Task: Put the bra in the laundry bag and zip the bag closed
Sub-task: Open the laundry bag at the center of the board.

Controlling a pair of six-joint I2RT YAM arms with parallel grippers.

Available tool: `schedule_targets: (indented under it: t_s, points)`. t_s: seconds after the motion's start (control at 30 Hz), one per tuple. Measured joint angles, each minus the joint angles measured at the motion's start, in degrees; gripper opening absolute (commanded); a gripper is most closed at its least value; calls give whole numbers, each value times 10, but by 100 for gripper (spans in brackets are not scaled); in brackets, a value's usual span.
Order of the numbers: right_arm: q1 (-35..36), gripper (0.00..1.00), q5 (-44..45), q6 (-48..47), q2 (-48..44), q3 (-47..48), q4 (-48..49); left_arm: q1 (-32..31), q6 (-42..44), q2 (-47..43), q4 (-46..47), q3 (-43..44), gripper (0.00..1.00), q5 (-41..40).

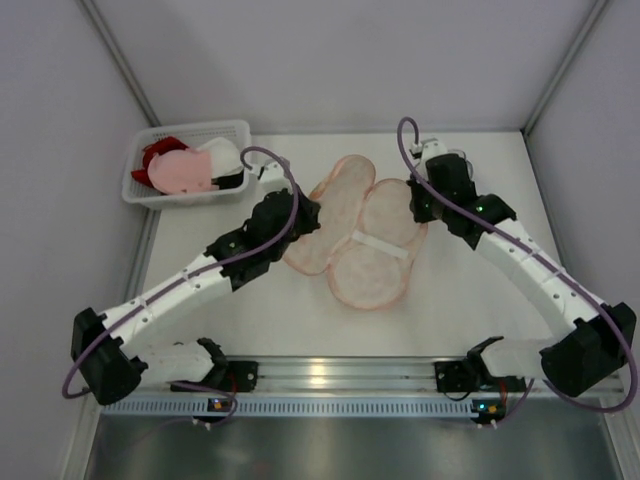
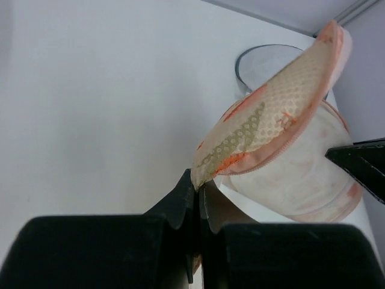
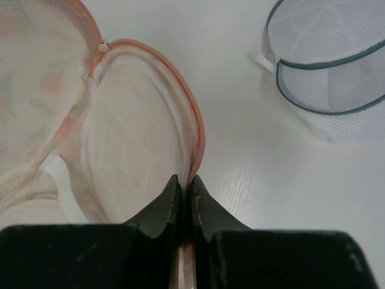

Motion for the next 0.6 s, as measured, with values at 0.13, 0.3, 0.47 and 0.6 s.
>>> schedule_targets:
  t_s: [0.13,0.3,0.47,0.6]
  points:
    - [-22,0,-29,-11,11,-9,1,15,-71,12,9,-50,0,48]
    - [-24,0,-41,-34,70,-27,35,69,-160,44,25,-186,0,118]
    - [-28,0,-61,-48,132,-70,70,86,-192,57,36,-217,0,125]
    - [-31,3,-63,-60,164,-74,106,94,-185,78,56,-214,6,129]
